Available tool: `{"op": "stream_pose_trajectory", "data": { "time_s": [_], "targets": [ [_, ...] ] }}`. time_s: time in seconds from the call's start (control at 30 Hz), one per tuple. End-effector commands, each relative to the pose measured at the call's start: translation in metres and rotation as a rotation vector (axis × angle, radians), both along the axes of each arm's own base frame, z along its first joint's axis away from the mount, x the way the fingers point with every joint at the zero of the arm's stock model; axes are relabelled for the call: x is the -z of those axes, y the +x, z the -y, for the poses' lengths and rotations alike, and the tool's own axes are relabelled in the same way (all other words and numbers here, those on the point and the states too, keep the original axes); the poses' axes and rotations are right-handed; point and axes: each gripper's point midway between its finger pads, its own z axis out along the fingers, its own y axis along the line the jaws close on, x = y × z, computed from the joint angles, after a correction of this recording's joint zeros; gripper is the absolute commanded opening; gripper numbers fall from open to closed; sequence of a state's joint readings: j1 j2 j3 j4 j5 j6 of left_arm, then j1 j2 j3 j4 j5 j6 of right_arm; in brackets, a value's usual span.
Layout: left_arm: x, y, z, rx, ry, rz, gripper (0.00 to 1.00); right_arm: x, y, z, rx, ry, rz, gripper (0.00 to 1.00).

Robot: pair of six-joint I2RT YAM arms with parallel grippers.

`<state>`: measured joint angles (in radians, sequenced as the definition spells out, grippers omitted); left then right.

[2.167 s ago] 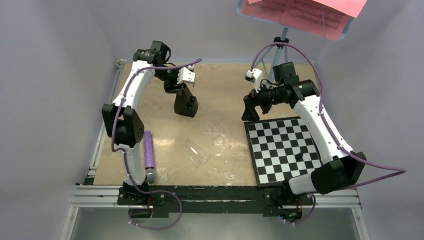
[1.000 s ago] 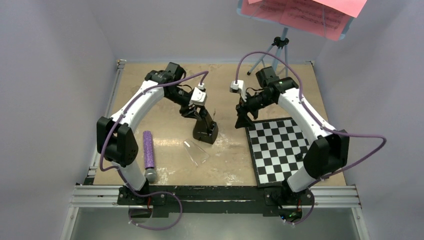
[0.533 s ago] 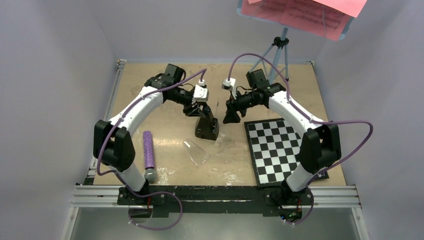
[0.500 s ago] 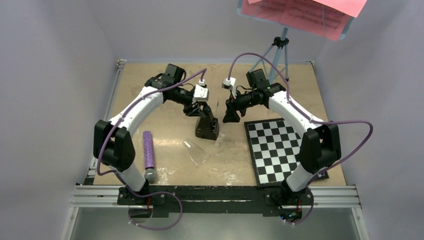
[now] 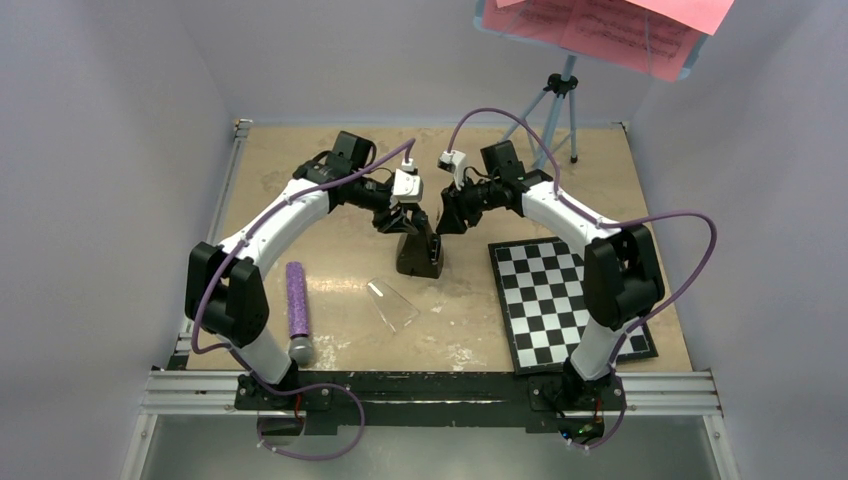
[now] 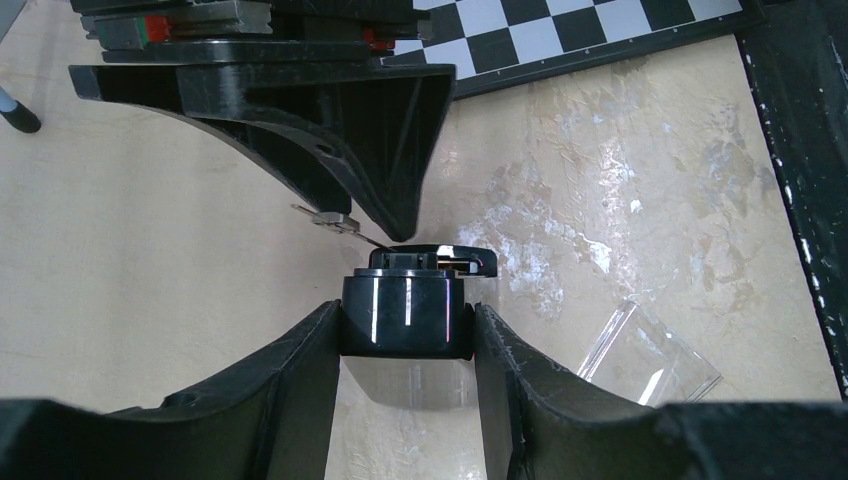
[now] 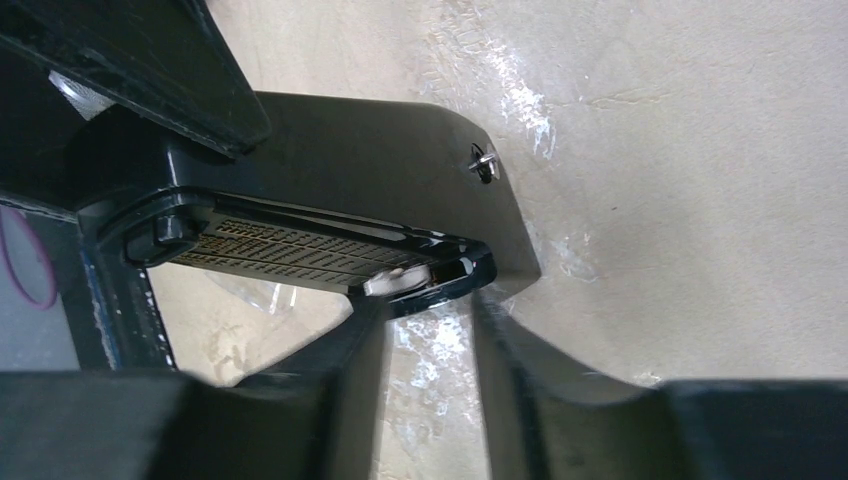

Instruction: Pack up the instrument practice props

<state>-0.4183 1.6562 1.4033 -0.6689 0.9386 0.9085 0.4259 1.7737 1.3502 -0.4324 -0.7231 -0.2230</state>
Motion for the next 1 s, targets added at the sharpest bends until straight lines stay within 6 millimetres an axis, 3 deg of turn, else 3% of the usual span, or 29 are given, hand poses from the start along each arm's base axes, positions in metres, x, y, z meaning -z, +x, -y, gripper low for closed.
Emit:
{"op": "stream_pose_trajectory", "data": {
  "time_s": [0.0,0.43,0.97],
  "targets": [
    [-0.006,-0.002,-0.004,0.023,-0.005,0.061,0.00,-0.030,0.010,-0.009,-0.029,0.046,0.089,0.33],
    [-0.008,0.003,-0.011,0.033,0.011,0.079,0.00,-0.039,0.002,-0.021,-0.147,0.096,0.155,0.30],
    [-0.005,0.010,-0.010,0.041,0.023,0.092,0.00,-0.053,-0.012,-0.032,-0.264,0.129,0.206,0.18]
  ]
}}
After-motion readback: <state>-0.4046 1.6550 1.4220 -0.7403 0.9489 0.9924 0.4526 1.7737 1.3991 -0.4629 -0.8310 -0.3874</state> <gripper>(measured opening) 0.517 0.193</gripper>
